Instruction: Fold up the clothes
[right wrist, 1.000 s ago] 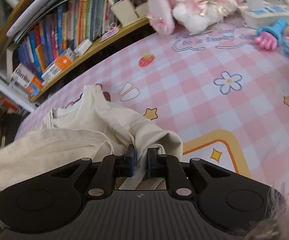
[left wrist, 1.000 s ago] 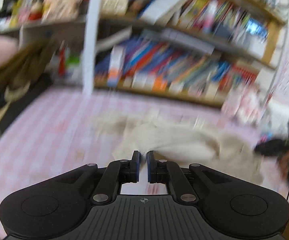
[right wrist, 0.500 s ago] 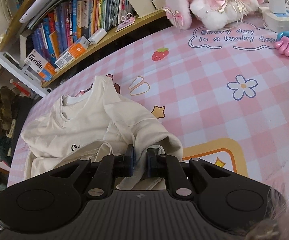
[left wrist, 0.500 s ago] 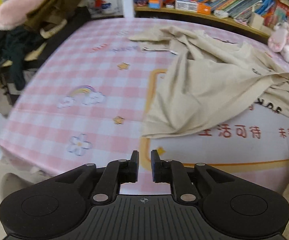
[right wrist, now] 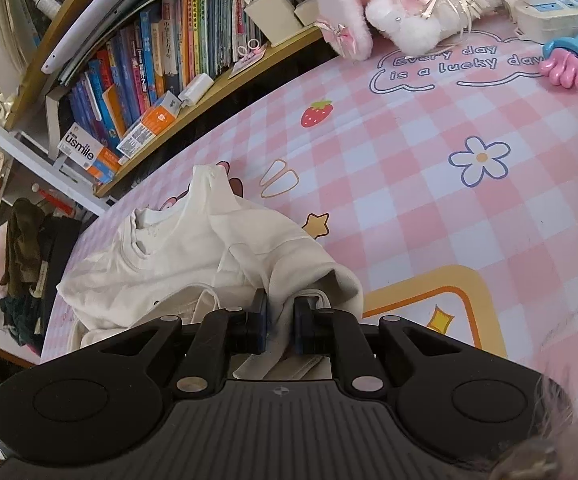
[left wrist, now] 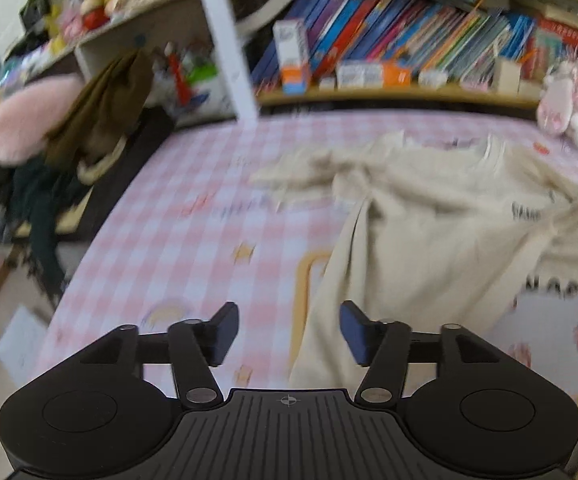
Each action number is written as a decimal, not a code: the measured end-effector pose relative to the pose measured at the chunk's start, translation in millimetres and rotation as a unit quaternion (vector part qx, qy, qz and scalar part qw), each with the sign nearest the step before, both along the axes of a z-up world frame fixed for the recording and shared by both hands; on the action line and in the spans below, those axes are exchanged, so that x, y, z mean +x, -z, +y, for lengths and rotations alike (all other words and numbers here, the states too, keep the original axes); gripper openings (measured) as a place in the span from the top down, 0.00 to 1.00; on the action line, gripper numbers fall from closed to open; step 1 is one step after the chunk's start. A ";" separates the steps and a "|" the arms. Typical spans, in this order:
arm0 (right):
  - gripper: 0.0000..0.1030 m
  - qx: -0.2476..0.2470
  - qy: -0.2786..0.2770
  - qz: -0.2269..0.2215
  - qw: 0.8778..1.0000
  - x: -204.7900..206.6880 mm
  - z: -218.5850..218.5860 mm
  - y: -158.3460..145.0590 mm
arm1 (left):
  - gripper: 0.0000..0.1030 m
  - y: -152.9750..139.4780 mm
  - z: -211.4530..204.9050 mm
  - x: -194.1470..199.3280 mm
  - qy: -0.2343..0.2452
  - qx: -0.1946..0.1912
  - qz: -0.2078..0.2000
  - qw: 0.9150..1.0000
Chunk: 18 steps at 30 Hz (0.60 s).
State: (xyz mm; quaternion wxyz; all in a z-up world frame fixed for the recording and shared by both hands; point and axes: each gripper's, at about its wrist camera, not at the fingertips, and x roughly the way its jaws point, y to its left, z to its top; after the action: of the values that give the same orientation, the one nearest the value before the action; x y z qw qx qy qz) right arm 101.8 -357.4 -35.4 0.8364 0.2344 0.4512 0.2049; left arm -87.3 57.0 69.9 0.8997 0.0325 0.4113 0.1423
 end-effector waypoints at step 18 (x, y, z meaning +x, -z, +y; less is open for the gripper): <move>0.70 -0.053 0.095 -0.023 0.994 -48.0 15.7 -28.4 | 0.41 40.7 16.1 88.4 0.133 -0.024 -0.033 0.990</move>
State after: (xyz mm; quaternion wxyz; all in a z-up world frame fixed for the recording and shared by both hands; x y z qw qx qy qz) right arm 53.8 -341.7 -7.0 0.8735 0.2264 0.4179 0.1059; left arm 1.0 73.0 29.2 0.9242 0.0607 0.3768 0.0127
